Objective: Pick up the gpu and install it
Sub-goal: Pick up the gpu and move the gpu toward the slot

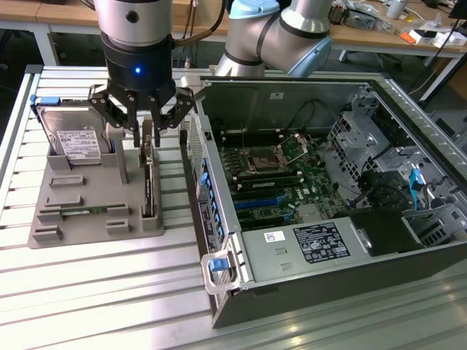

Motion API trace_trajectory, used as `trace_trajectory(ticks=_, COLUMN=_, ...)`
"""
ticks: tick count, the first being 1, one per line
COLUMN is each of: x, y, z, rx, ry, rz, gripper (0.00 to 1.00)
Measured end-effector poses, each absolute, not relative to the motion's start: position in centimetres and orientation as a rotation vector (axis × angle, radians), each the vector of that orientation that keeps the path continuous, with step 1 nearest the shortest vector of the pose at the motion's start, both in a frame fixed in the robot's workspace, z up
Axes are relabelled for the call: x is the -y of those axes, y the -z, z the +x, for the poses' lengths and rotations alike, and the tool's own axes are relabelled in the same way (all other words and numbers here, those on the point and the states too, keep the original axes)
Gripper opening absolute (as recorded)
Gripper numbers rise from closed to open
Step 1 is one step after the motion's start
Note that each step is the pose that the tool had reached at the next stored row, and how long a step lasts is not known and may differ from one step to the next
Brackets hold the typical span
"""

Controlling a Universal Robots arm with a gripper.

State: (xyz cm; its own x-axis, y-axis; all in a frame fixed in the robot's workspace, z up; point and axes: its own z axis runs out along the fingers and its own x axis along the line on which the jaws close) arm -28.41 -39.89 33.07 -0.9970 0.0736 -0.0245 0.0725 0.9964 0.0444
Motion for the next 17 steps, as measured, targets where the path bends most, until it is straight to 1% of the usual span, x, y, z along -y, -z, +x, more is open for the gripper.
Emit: trace_trajectory(ticks=17, x=39.89, y=-32.34, z=-28.41, rx=-3.113, ry=-0.068, rz=0.114, gripper=0.36)
